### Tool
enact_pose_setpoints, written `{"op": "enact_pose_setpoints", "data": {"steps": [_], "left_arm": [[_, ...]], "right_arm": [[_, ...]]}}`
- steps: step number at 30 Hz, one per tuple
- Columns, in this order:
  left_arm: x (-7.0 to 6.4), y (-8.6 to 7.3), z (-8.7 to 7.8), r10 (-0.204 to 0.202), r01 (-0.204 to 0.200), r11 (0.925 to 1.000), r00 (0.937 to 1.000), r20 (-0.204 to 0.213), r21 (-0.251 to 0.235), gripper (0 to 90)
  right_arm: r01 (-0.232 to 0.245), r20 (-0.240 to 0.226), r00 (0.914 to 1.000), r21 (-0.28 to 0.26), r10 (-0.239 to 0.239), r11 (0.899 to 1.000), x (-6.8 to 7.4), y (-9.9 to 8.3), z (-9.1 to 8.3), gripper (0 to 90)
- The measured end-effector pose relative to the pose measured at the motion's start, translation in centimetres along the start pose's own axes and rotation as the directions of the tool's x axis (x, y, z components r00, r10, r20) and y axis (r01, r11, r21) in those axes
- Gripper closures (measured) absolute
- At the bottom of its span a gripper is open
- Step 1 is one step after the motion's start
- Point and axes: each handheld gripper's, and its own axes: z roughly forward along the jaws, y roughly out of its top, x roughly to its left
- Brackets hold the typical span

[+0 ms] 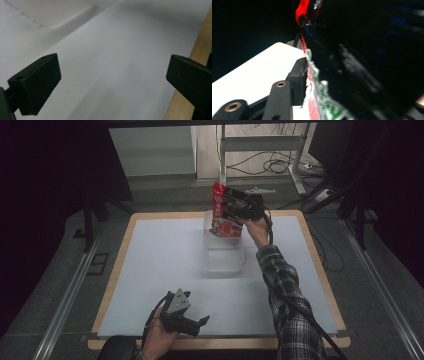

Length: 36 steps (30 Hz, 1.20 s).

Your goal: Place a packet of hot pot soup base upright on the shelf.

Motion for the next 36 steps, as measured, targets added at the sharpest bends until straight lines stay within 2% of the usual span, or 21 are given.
{"op": "enact_pose_setpoints", "data": {"steps": [6,7,9,11,18,22,31,36], "left_arm": [[0.2,0.0,-0.1,-0.017,0.017,0.9997,0.9999,0.001,-0.016,0.0],[0.2,0.0,-0.1,-0.02,0.02,0.9996,0.9998,0.002,-0.018,0.0],[0.3,-0.1,-0.1,-0.034,0.035,0.9991,0.9994,0.01,-0.023,0.0],[0.3,-0.1,-0.1,-0.046,0.046,0.9985,0.9988,0.019,-0.03,0.0],[0.5,-0.1,-0.2,-0.051,0.051,0.9978,0.9987,0.01,-0.041,0.0],[0.5,-0.1,-0.3,-0.051,0.051,0.9977,0.9987,0.009,-0.044,0.0],[0.6,-0.1,-0.2,-0.082,0.083,0.9958,0.9963,0.027,-0.04,0.0],[0.5,-0.1,-0.2,-0.074,0.074,0.9965,0.9972,0.014,-0.037,0.0]], "right_arm": [[0.024,0.007,0.9997,0.02,-0.024,1.0,0.4,-0.1,-0.2,43.5],[0.034,0.015,0.9993,0.025,-0.034,0.999,0.5,-0.2,-0.4,40.2],[0.038,0.013,0.9992,0.03,-0.038,0.999,0.5,-0.2,-0.4,38.8],[0.044,0.013,0.9989,0.042,-0.045,0.998,0.6,-0.2,-0.6,33.8],[0.052,0.011,0.9985,0.066,-0.053,0.996,0.9,-0.4,-0.9,26.5],[0.059,0.012,0.9981,0.071,-0.06,0.996,1.0,-0.4,-1.3,23.2],[0.071,0.002,0.9975,0.077,-0.071,0.995,1.1,-0.2,-2.4,18.5],[0.074,-0.004,0.9972,0.067,-0.074,0.995,1.2,-0.2,-3.1,16.3]]}}
